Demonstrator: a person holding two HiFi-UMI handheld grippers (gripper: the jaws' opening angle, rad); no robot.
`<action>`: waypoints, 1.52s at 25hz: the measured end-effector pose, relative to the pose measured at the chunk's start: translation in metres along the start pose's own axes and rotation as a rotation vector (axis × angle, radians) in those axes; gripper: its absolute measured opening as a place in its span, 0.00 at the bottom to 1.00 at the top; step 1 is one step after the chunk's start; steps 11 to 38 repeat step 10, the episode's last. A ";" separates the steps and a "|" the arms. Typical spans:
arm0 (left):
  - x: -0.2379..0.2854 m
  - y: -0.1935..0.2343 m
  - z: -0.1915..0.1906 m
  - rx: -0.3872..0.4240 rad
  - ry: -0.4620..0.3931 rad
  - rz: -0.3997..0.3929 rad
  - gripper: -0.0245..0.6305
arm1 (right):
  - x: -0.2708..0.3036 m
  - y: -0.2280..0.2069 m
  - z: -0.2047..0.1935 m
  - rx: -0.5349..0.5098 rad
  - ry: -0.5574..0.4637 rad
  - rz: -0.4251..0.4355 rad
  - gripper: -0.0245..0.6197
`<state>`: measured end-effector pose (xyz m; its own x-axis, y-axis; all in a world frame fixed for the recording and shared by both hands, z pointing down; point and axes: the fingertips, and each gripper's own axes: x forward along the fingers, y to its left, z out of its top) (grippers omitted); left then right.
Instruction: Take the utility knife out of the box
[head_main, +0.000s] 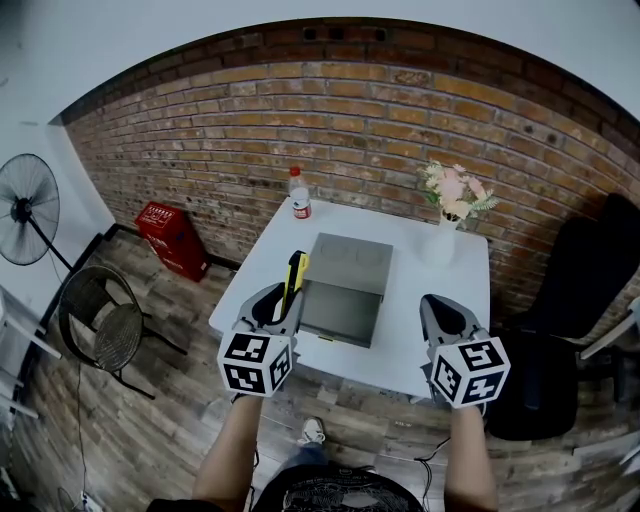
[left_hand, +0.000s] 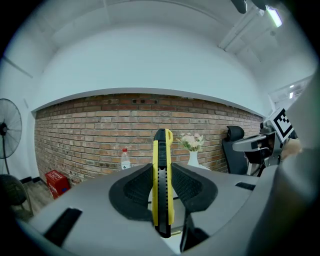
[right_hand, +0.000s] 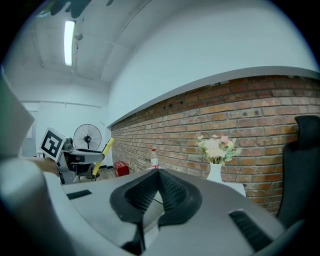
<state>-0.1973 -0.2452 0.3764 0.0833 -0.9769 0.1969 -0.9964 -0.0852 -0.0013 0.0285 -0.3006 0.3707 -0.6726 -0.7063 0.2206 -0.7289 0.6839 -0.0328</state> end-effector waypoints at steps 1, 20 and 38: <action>0.000 0.000 0.000 -0.001 -0.001 -0.001 0.23 | 0.000 0.000 0.000 -0.001 -0.001 -0.001 0.07; 0.004 -0.005 0.000 0.001 0.005 -0.018 0.23 | 0.000 -0.002 0.003 -0.006 0.004 -0.007 0.07; 0.004 -0.005 0.000 0.001 0.005 -0.018 0.23 | 0.000 -0.002 0.003 -0.006 0.004 -0.007 0.07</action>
